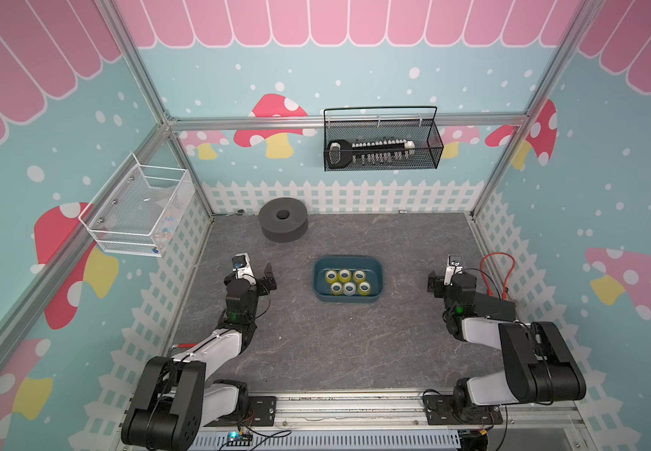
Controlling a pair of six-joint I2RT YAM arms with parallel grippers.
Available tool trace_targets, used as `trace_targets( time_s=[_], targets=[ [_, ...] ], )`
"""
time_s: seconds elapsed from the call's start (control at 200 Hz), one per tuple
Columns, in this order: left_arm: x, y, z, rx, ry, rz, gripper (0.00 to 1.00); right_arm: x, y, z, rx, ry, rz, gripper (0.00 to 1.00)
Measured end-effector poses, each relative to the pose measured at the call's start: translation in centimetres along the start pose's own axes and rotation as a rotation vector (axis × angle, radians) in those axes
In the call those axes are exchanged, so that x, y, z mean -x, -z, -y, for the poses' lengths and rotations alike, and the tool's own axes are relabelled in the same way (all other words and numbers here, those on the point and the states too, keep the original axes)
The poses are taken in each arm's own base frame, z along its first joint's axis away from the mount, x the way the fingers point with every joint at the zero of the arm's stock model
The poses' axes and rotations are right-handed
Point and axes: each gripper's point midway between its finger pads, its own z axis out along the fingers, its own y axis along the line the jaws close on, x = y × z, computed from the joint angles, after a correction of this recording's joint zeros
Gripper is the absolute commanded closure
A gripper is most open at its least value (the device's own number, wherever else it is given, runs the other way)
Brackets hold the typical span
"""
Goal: Put the transparent tape into the storage box
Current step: Reset both arms
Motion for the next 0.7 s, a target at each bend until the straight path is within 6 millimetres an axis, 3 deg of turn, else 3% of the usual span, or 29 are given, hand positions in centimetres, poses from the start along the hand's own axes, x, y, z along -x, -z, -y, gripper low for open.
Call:
trace_targets(
  time_s=[0.12, 0.355, 0.53, 0.701],
  targets=[
    [-1.0, -0.8, 0.3, -0.029, -0.005, 0.005, 0.01, 1.4, -0.4, 0.1, 0.013, -0.020, 0.073, 0.01],
    [-1.5, -2.1, 0.5, -0.079, -0.019, 0.042, 0.01, 1.5, 0.6, -1.3, 0.096, 0.001, 0.139, 0.01],
    [-1.2, -1.2, 1.2, -0.131, -0.029, 0.102, 0.01, -0.3, 2.0, -2.1, 0.150, 0.028, 0.158, 0.01],
    [-1.0, -0.9, 1.4, -0.149, -0.031, 0.127, 0.01, 0.8, 2.3, -2.3, 0.167, 0.033, 0.209, 0.01]
  ],
)
